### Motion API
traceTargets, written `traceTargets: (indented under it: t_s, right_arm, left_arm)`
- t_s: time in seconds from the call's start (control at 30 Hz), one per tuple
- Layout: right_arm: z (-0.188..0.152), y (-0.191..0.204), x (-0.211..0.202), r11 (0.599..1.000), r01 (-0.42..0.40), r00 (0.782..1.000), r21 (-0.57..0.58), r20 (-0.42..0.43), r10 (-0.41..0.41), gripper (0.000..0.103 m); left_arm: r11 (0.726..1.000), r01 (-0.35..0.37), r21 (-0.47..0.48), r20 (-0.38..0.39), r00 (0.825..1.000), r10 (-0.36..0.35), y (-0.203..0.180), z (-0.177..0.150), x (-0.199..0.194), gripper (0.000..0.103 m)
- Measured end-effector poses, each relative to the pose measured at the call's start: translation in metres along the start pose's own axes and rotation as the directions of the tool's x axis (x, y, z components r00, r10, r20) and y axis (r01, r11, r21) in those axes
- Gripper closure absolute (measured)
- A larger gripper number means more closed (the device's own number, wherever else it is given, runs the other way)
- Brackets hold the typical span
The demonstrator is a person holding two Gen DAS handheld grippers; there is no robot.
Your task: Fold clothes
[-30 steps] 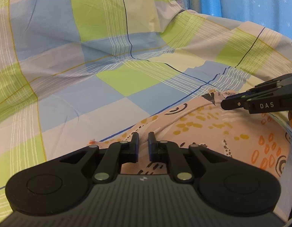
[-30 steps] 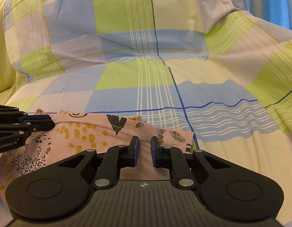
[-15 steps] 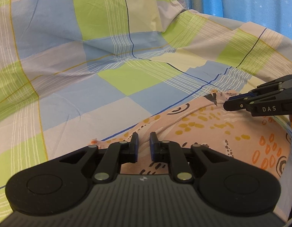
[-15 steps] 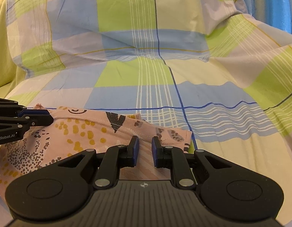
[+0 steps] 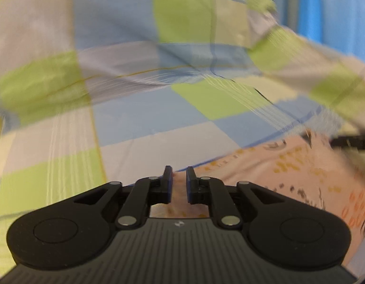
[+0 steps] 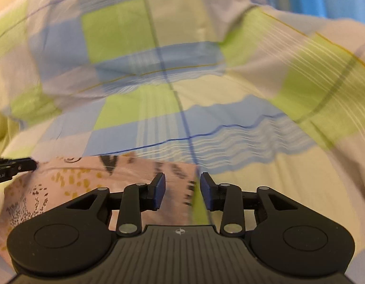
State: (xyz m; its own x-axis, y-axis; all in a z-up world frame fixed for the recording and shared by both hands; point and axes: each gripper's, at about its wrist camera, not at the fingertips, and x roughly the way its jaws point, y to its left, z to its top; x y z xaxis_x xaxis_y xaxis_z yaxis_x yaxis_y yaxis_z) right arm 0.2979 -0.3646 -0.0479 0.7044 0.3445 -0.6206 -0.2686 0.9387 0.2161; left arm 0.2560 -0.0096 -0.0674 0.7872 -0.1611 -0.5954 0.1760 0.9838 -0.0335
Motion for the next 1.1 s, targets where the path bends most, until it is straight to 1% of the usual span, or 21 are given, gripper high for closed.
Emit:
traceTargets:
  t_s: [0.1, 0.17, 0.2, 0.27, 0.4, 0.47, 0.57, 0.6, 0.63, 0.67, 0.7, 0.73, 0.77, 0.8, 0.83, 0.93, 0.97, 1.03, 1.1]
  right_arm:
    - [-0.004, -0.006, 0.0, 1.0, -0.005, 1.0, 0.001, -0.007, 0.005, 0.064]
    - [-0.006, -0.005, 0.002, 1.0, -0.017, 1.0, -0.007, -0.006, 0.017, 0.061]
    - [-0.006, -0.004, 0.003, 1.0, -0.024, 1.0, -0.008, -0.001, 0.024, 0.059]
    - [-0.005, -0.003, 0.006, 0.999, -0.039, 0.999, -0.008, 0.009, 0.039, 0.059]
    - [-0.004, 0.003, 0.011, 0.997, -0.072, 0.997, -0.008, 0.01, 0.072, 0.059]
    - [-0.004, 0.006, 0.013, 0.997, -0.079, 0.997, -0.016, 0.003, 0.08, 0.059]
    - [-0.002, 0.007, 0.014, 0.997, -0.074, 0.997, -0.008, -0.001, 0.074, 0.06]
    - [-0.001, 0.006, 0.013, 0.998, -0.068, 0.998, 0.005, -0.002, 0.068, 0.063]
    - [-0.001, 0.004, 0.012, 0.998, -0.063, 0.998, 0.018, -0.003, 0.064, 0.068]
    - [0.0, 0.003, 0.012, 0.998, -0.058, 0.998, 0.025, -0.006, 0.059, 0.071]
    - [0.0, 0.002, 0.013, 0.998, -0.053, 0.999, 0.033, -0.008, 0.054, 0.078]
    - [0.001, 0.001, 0.013, 0.998, -0.049, 0.999, 0.036, -0.013, 0.05, 0.083]
    - [0.001, 0.001, 0.012, 0.999, -0.036, 0.999, 0.034, -0.012, 0.037, 0.094]
    - [0.003, 0.002, 0.008, 0.999, -0.03, 1.0, 0.022, 0.008, 0.03, 0.097]
    - [0.004, 0.004, 0.005, 1.0, -0.024, 0.999, 0.01, 0.029, 0.023, 0.1]
    - [0.009, 0.007, -0.004, 1.0, -0.018, 0.996, -0.016, 0.09, 0.019, 0.102]
    - [0.011, 0.008, -0.006, 1.0, -0.018, 0.994, -0.023, 0.11, 0.021, 0.102]
    - [0.01, 0.007, 0.002, 1.0, -0.018, 0.996, -0.016, 0.09, 0.019, 0.102]
    - [0.007, 0.005, 0.012, 1.0, -0.02, 0.999, 0.002, 0.051, 0.02, 0.102]
  left_arm:
    - [1.0, 0.003, -0.01, -0.012, 1.0, -0.003, 0.005, -0.001, -0.001, 0.09]
    - [1.0, 0.023, -0.021, -0.02, 1.0, -0.024, 0.005, -0.001, 0.0, 0.087]
    - [0.999, 0.036, -0.028, -0.026, 0.999, -0.037, 0.004, -0.001, 0.001, 0.081]
    - [0.999, 0.047, -0.026, -0.035, 0.998, -0.048, 0.002, -0.002, 0.003, 0.072]
    - [1.0, 0.027, 0.008, -0.046, 0.999, -0.027, 0.0, -0.003, 0.003, 0.069]
    - [1.0, 0.025, 0.006, -0.049, 0.998, -0.025, 0.0, -0.005, 0.005, 0.068]
    - [0.999, 0.034, 0.01, -0.05, 0.998, -0.033, -0.002, -0.007, 0.005, 0.07]
    - [0.999, 0.037, 0.013, -0.05, 0.998, -0.036, -0.003, -0.007, 0.005, 0.074]
    - [0.999, 0.044, 0.015, -0.051, 0.998, -0.043, -0.004, -0.006, 0.005, 0.077]
    - [0.999, 0.046, 0.022, -0.051, 0.998, -0.045, -0.006, -0.007, 0.005, 0.082]
    - [0.998, 0.046, 0.031, -0.049, 0.998, -0.045, -0.008, -0.007, 0.004, 0.084]
    - [0.998, 0.048, 0.041, -0.048, 0.998, -0.046, -0.009, -0.008, 0.004, 0.088]
    - [0.998, 0.049, 0.048, -0.045, 0.998, -0.047, -0.011, -0.008, 0.004, 0.091]
    - [0.998, 0.045, 0.051, -0.037, 0.998, -0.043, -0.012, -0.008, 0.003, 0.098]
    - [0.998, 0.037, 0.051, -0.027, 0.999, -0.036, -0.012, -0.007, 0.002, 0.098]
    - [0.999, 0.011, 0.03, 0.019, 1.0, -0.012, -0.009, -0.004, -0.004, 0.098]
    - [1.0, 0.008, 0.029, 0.023, 1.0, -0.008, -0.009, -0.003, -0.005, 0.098]
    - [0.999, 0.004, 0.04, 0.0, 1.0, -0.004, -0.01, -0.006, 0.0, 0.098]
    - [0.999, 0.001, 0.049, -0.014, 1.0, -0.001, -0.01, -0.008, 0.004, 0.098]
